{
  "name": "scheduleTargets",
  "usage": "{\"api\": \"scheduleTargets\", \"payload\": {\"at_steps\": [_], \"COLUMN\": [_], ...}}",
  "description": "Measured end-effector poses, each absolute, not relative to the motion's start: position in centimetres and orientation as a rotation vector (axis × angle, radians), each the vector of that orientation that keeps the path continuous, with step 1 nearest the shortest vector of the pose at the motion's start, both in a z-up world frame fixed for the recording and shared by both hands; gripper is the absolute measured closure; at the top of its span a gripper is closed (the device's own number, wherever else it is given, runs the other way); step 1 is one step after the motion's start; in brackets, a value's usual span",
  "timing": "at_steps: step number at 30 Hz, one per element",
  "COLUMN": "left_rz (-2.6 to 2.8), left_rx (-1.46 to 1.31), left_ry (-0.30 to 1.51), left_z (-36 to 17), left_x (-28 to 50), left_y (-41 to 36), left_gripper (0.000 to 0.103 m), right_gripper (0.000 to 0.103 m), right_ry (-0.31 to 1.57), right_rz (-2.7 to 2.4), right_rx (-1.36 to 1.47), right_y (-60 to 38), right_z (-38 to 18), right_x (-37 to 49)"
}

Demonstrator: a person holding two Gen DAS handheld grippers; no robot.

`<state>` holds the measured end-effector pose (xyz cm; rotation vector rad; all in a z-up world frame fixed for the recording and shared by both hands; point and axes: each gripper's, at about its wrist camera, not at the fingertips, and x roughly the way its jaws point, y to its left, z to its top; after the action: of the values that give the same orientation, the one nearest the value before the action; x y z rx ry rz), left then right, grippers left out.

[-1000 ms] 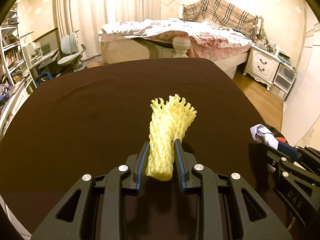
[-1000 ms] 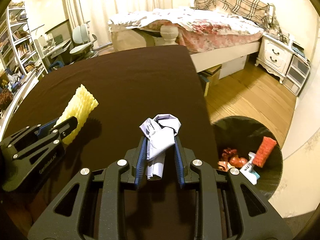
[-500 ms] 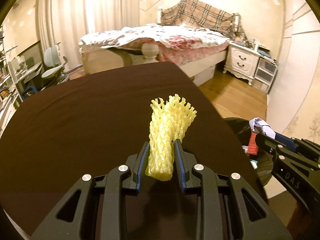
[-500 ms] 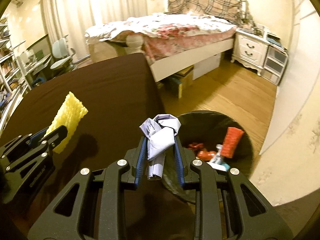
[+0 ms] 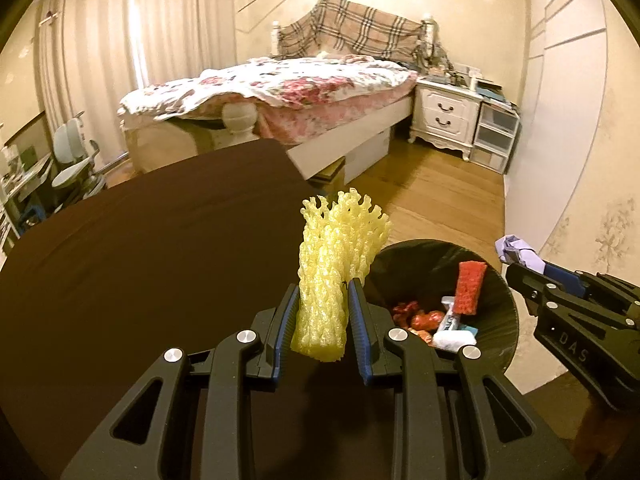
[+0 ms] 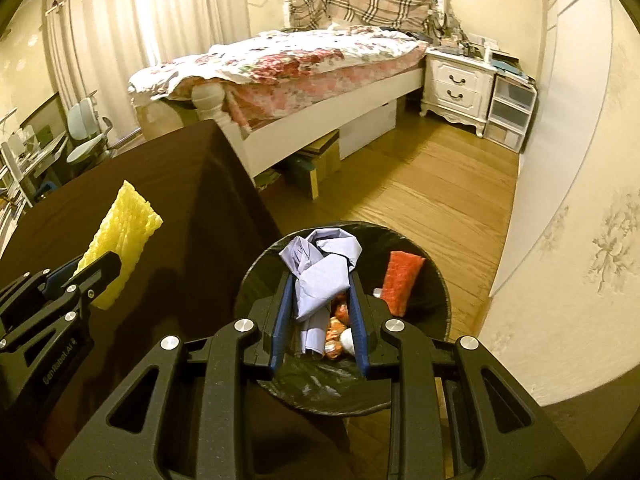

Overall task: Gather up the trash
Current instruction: 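Carry the grey cloth and yellow foam net over the black bin with both tools, then open both tools to drop the cloth and yellow net into the bin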

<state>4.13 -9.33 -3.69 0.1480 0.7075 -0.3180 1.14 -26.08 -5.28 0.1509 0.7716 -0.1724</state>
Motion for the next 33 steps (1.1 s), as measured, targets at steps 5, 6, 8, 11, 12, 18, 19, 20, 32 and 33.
{"api": "scheduleTargets", "payload": {"at_steps": [5, 6, 8, 11, 12, 18, 19, 20, 32, 33], "left_rz": [-0.342, -0.345, -0.351, -0.357, -0.360, -0.367, -0.372, -0.372, -0.365, -0.364], "left_rx": [0.155, 0.156, 0.158, 0.165, 0.167, 0.176, 0.177, 0.178, 0.162, 0.162], "left_ry": [0.713, 0.716, 0.721, 0.724, 0.726, 0.745, 0.751, 0.753, 0.736, 0.733], "left_z": [-3.9, -4.0, -4.2, -4.5, -4.6, -5.0, -5.1, -5.1, -4.5, -4.4], "left_x": [4.8, 4.9, 5.4, 5.6, 5.8, 6.5, 6.5, 6.6, 6.2, 6.2], "left_y": [-11.3, -11.6, -12.2, -13.0, -13.3, -14.5, -14.6, -14.7, -14.7, -14.7], "left_gripper": [0.075, 0.075, 0.075, 0.075, 0.075, 0.074, 0.074, 0.074, 0.034, 0.033], "right_gripper": [0.077, 0.077, 0.077, 0.077, 0.077, 0.077, 0.077, 0.076, 0.054, 0.052], "right_ry": [0.773, 0.773, 0.775, 0.779, 0.781, 0.790, 0.791, 0.791, 0.775, 0.773], "right_rz": [-0.190, -0.194, -0.203, -0.215, -0.220, -0.238, -0.241, -0.243, -0.279, -0.282], "right_rx": [0.160, 0.158, 0.158, 0.171, 0.175, 0.192, 0.192, 0.193, 0.192, 0.192], "right_y": [-27.1, -27.4, -28.1, -29.0, -29.5, -30.8, -30.9, -31.0, -31.5, -31.5], "right_z": [-5.7, -5.9, -6.1, -6.5, -6.7, -7.2, -7.3, -7.3, -6.7, -6.6], "right_x": [2.0, 2.1, 2.2, 2.7, 2.7, 3.4, 3.5, 3.6, 3.4, 3.2]}}
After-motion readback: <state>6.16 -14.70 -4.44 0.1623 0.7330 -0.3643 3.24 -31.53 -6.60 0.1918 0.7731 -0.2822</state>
